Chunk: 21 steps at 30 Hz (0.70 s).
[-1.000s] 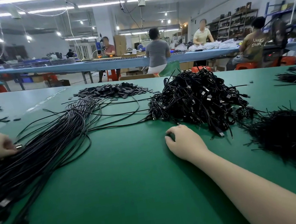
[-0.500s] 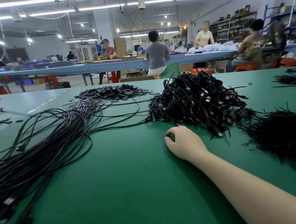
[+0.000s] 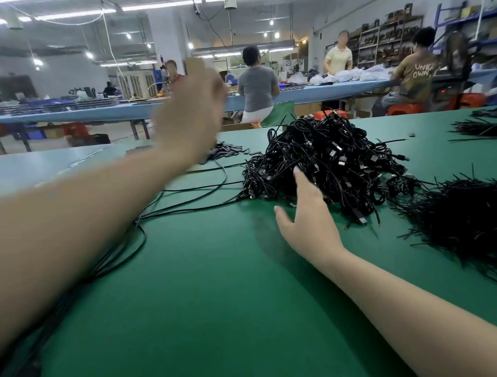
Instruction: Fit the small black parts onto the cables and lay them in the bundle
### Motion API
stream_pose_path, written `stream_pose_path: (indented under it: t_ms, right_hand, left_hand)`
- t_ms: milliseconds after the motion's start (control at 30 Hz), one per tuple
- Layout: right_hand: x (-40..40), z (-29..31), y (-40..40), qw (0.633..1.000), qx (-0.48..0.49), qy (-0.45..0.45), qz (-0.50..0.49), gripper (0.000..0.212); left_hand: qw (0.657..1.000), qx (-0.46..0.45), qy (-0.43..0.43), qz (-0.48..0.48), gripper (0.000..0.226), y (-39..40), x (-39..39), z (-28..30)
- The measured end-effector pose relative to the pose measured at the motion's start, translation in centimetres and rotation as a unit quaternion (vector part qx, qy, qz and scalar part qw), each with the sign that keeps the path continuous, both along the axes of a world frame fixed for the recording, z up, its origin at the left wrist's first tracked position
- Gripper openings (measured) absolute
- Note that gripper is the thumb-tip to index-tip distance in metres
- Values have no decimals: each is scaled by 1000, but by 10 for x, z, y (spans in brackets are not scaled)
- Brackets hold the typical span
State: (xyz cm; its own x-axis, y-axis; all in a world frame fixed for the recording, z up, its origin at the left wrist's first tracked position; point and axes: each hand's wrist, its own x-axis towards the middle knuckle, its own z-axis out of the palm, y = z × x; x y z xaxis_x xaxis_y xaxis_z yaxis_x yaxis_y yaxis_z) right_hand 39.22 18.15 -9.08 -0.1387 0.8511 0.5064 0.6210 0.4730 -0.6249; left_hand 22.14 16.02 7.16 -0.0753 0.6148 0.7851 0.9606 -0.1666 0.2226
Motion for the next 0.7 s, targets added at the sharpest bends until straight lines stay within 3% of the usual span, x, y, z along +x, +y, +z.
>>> stream_pose_path:
  t_ms: [133, 233, 333, 433, 567, 700]
  right_hand:
    - [2, 3, -2, 989, 107, 97, 18, 78]
    - [2, 3, 3, 991, 89, 98, 28, 56]
    - [3, 4, 4, 990, 73, 110, 50, 29]
    - [4, 4, 3, 991, 63, 93, 68, 22]
    - [4, 4, 6, 997, 28, 66, 17, 14]
    - [9, 8, 9, 983, 41, 177, -24, 11]
  left_hand:
    - [992, -79, -56, -77, 21, -3, 58, -103]
    - [984, -75, -114, -111, 17, 10, 69, -136]
    - [973, -39, -170, -154, 15, 10, 71, -149]
    - [964, -46, -190, -182, 13, 11, 55, -155]
    - [960, -88, -166, -208, 7, 11, 37, -156]
    - [951, -88, -225, -195, 9, 11, 30, -155]
